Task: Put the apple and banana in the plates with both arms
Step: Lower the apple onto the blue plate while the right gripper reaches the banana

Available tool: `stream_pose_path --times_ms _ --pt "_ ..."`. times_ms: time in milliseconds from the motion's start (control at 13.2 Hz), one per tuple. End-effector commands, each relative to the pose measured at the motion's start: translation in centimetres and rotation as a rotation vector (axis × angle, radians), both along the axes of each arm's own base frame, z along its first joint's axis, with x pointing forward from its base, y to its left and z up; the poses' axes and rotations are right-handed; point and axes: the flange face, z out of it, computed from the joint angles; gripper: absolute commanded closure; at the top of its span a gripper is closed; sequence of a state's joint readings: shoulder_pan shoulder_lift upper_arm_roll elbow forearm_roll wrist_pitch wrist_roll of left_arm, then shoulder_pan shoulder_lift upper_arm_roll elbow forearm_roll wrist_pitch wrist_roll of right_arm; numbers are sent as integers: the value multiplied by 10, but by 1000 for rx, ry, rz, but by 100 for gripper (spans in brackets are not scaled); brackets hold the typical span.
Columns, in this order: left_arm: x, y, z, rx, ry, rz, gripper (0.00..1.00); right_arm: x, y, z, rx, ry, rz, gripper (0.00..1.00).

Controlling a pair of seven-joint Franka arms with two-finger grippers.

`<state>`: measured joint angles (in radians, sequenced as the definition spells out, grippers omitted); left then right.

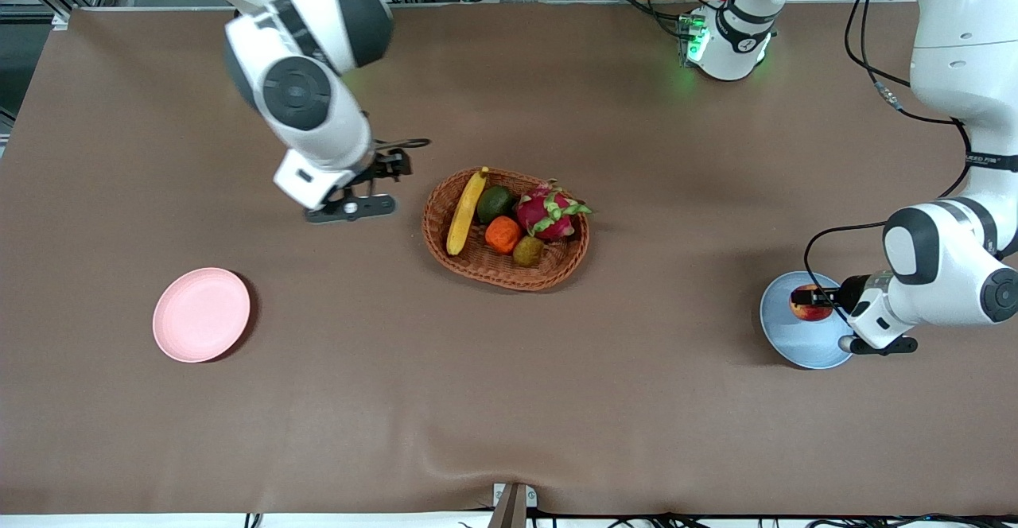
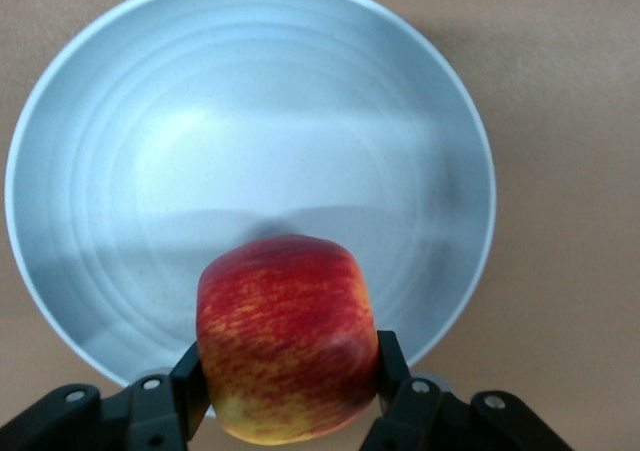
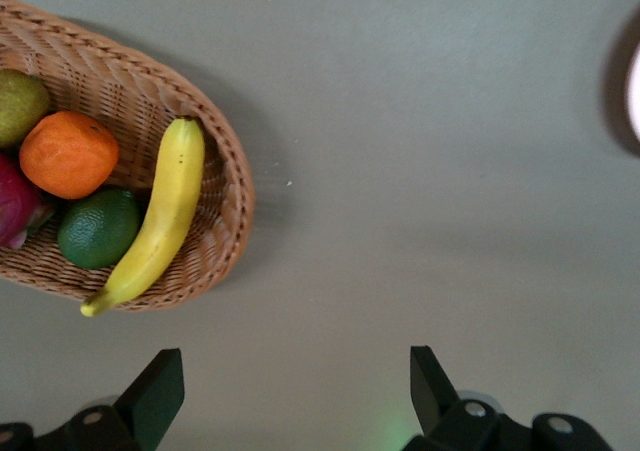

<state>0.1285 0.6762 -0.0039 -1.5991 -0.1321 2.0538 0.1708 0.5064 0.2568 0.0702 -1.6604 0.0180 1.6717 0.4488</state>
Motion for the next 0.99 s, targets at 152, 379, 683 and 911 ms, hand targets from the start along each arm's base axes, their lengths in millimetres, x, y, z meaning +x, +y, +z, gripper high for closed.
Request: stream_pose_path --times_ms 152,379,683,911 --pt "7 7 2 20 -39 -15 64 -21 67 -74 -72 -15 -88 0" --pt "9 10 3 24 -63 -6 0 -33 101 -120 -109 -68 -119 0" --pt "4 5 32 6 -52 37 0 -63 139 -144 -137 -92 -196 0" --pt "-5 -1 91 -10 -15 145 0 -82 157 -156 -165 -100 -250 0"
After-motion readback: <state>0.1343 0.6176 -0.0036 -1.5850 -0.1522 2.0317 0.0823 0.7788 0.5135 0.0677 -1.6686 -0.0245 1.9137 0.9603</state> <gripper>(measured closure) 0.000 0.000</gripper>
